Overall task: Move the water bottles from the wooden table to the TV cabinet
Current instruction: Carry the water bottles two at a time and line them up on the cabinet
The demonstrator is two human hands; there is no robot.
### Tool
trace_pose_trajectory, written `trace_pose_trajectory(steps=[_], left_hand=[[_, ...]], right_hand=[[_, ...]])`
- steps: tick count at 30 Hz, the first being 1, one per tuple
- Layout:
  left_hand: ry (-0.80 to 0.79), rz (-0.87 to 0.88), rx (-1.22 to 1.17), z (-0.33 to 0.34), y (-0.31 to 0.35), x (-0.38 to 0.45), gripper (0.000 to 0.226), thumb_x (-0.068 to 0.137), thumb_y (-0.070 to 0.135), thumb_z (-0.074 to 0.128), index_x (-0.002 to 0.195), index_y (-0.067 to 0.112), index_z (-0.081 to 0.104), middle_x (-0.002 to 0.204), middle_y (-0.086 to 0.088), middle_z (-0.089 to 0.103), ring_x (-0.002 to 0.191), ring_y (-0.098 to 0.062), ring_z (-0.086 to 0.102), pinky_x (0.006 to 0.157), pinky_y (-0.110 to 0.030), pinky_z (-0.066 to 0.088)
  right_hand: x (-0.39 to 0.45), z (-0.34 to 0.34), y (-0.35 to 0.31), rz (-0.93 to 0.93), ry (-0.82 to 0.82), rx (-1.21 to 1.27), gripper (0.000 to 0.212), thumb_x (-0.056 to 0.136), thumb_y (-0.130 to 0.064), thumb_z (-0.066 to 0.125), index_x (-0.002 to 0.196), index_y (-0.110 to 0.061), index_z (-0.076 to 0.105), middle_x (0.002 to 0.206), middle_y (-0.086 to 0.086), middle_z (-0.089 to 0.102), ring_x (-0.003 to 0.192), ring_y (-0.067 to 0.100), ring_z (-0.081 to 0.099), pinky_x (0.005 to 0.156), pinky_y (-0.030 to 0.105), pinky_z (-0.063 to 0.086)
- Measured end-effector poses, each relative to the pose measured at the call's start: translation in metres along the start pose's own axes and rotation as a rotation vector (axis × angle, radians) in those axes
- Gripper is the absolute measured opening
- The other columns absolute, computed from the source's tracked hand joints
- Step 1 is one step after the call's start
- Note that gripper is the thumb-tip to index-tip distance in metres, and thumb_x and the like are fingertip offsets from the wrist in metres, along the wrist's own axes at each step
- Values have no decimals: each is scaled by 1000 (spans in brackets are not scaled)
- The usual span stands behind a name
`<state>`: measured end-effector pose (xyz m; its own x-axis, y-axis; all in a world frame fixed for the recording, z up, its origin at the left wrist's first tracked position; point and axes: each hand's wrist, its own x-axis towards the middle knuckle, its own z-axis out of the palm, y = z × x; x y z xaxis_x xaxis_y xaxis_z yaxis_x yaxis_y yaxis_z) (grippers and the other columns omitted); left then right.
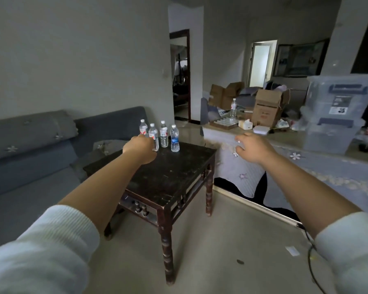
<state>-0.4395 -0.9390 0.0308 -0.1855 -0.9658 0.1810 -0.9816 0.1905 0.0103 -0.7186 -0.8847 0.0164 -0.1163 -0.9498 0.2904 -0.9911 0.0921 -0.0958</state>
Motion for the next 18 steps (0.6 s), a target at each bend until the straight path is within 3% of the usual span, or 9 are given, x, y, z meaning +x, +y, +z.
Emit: trace_pose_trajectory(steps=[11,18], left_hand=[[-89,17,27,49,-31,237,52,93,23,43,143,13,36,141,-20,40,125,-36,48,99,-44,45],[-162,-26,0,97,-26,362,46,87,21,51,132,14,49,132,-13,53,122,-33,52,97,-44,48]], right_hand=[[225,63,-12,-22,-90,35,43,94,-17,46,137,-9,45,141,16,46,127,31,45,97,31,40],[367,114,4,-72,-156,129,41,95,-21,46,134,-7,47,138,16,50,124,31,49,100,34,41]])
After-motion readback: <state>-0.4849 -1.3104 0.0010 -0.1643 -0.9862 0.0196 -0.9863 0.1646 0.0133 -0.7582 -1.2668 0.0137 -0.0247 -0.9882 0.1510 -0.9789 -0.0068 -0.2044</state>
